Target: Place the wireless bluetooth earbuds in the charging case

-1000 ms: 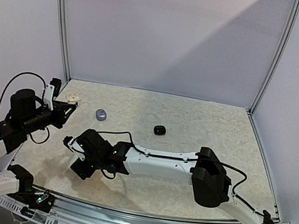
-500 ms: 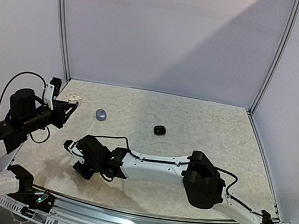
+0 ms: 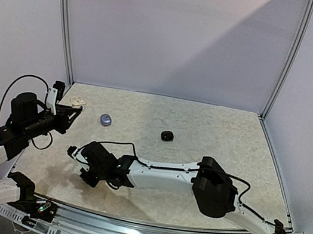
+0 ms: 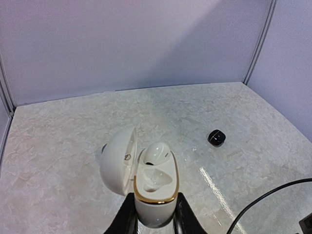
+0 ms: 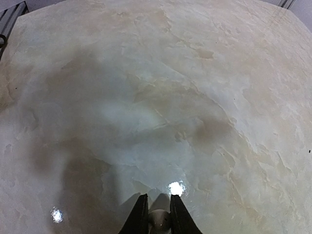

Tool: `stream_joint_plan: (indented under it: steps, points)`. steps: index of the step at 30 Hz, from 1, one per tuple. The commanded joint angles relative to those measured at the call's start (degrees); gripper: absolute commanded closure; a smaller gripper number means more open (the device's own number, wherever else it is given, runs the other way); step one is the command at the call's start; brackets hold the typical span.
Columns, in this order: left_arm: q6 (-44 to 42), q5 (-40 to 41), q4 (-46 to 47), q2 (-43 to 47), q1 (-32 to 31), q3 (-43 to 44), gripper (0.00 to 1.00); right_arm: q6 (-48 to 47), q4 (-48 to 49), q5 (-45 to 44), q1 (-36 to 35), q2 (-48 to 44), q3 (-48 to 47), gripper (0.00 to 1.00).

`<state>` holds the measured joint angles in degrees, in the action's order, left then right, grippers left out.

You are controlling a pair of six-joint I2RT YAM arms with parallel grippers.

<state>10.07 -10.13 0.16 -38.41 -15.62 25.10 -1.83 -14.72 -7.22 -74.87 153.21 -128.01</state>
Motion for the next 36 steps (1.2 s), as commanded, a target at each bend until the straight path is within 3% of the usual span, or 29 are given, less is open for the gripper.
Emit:
stream_joint_plan:
  steps: [1,6,16,22,30,36]
  points:
    - [-0.64,-0.99,1.32,-0.34,0.71,-0.54,1.0,-0.13,-5.56,-1.25,0.25,-2.8,5.82,0.85]
    - [-0.85,-1.47,1.24,-0.26,0.74,-0.42,1.0,1.52,-6.41,-2.7,0.27,-9.09,15.81,0.87]
    - [-1.45,-5.98,2.74,-0.39,0.73,-0.58,1.0,12.22,-7.88,-4.11,0.21,-27.33,45.23,0.88]
    - [-1.51,-7.24,3.67,-0.65,0.76,-0.84,1.0,14.57,-11.13,-2.95,-0.44,-36.03,57.66,0.83]
    - [-1.51,-7.93,3.98,-0.8,0.74,-1.02,1.0,10.67,-19.24,-5.91,-0.61,-37.52,51.66,0.7]
    - [-1.54,-8.15,4.47,-0.55,0.7,-1.24,1.0,14.41,-32.26,-8.13,1.82,-35.3,33.83,0.39]
